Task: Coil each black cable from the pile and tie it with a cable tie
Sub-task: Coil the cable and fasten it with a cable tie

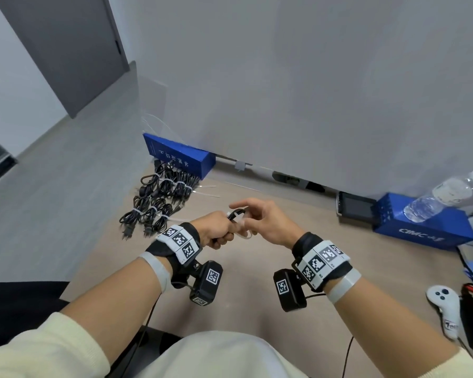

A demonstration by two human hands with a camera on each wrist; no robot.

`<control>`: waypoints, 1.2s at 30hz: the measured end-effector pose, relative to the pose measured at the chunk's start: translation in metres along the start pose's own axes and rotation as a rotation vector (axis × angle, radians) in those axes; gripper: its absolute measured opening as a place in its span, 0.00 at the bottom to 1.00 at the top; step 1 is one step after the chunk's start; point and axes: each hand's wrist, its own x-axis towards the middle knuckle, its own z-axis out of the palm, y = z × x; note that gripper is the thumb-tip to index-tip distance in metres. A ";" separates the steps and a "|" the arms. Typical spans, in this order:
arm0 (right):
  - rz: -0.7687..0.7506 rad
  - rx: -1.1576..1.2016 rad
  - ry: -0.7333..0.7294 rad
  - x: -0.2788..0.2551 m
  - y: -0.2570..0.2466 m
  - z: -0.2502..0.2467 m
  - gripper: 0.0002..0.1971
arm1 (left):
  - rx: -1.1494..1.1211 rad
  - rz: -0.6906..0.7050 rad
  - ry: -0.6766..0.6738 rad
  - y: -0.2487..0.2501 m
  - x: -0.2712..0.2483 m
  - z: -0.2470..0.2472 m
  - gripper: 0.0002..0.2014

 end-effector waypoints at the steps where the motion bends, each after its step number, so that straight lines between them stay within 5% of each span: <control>1: -0.006 -0.014 -0.026 0.000 -0.002 0.000 0.20 | 0.006 0.007 0.003 0.001 0.000 0.000 0.14; 36: 0.034 -0.008 -0.062 -0.012 -0.006 0.005 0.11 | 0.162 0.007 -0.072 0.007 -0.014 0.011 0.19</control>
